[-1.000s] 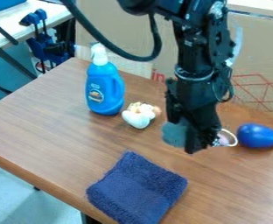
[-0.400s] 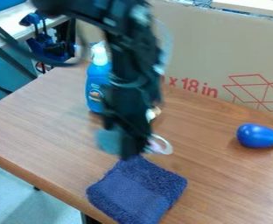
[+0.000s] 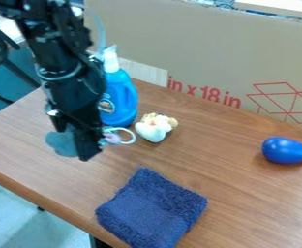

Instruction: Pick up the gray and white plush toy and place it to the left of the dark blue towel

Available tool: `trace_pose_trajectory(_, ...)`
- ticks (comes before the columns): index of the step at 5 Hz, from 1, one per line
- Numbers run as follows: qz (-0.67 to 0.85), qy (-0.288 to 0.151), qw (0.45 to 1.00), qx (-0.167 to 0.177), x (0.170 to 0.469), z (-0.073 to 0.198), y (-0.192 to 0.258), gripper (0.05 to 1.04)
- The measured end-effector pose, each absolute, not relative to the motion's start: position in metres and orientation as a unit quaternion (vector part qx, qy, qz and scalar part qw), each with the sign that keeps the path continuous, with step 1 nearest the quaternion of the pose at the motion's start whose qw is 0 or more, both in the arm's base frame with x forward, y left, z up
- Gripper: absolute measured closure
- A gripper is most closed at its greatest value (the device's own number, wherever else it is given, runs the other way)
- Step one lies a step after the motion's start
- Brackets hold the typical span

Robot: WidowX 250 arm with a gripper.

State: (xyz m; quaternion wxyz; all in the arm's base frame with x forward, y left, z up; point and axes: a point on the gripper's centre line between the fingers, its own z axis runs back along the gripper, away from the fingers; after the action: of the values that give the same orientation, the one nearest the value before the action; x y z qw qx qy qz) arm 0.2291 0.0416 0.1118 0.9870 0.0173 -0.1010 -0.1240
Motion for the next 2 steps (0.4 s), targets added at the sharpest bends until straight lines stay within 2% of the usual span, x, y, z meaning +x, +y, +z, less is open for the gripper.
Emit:
trace_pose_trajectory(1,-0.09,-0.099,0.991,0.012,0.237,0.095,0.056,0.421)
trace_pose_trajectory(2,-0.043,-0.092,0.995,0.012,0.25,0.066,0.063,0.421)
